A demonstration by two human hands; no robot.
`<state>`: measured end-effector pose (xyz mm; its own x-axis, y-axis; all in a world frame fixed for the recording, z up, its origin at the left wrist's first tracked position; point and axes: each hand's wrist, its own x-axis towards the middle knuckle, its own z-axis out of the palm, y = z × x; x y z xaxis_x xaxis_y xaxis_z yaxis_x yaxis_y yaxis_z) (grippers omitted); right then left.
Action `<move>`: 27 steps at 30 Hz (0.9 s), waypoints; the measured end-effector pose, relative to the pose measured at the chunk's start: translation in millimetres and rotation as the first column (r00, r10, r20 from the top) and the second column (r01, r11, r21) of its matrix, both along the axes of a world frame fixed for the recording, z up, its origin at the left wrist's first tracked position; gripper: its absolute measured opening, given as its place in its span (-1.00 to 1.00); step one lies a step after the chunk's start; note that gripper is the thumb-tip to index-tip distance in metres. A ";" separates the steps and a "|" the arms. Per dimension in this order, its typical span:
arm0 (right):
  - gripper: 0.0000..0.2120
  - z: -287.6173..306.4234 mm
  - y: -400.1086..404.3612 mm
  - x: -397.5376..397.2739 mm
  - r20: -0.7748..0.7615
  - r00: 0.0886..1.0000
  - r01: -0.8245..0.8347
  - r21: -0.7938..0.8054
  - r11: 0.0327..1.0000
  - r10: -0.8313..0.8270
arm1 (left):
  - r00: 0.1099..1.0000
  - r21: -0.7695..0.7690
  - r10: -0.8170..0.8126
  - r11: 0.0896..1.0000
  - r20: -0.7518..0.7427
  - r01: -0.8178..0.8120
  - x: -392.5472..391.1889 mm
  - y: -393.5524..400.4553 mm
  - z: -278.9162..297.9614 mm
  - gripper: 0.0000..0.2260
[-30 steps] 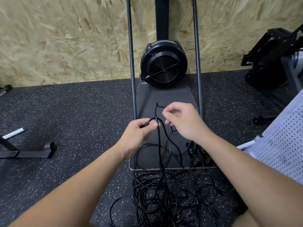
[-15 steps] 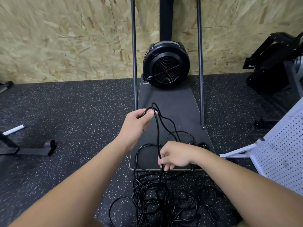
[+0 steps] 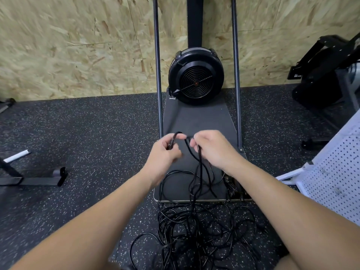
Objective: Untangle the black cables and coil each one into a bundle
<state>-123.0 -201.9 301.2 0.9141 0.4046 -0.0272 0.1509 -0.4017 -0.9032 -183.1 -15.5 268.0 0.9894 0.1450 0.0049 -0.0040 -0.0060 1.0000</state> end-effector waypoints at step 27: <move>-0.91 -31.5 -19.3 -1.0 -0.177 0.943 -0.331 -0.467 0.820 0.281 | 0.999 -0.012 0.015 1.000 -0.035 -0.015 14.4 -19.5 2.4 -0.69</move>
<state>-124.1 -221.2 269.7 0.7279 0.5746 -0.3741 0.2631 -0.7379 -0.6215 -168.7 -35.1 270.3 0.9867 0.1597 -0.0310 0.0304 0.0062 0.9995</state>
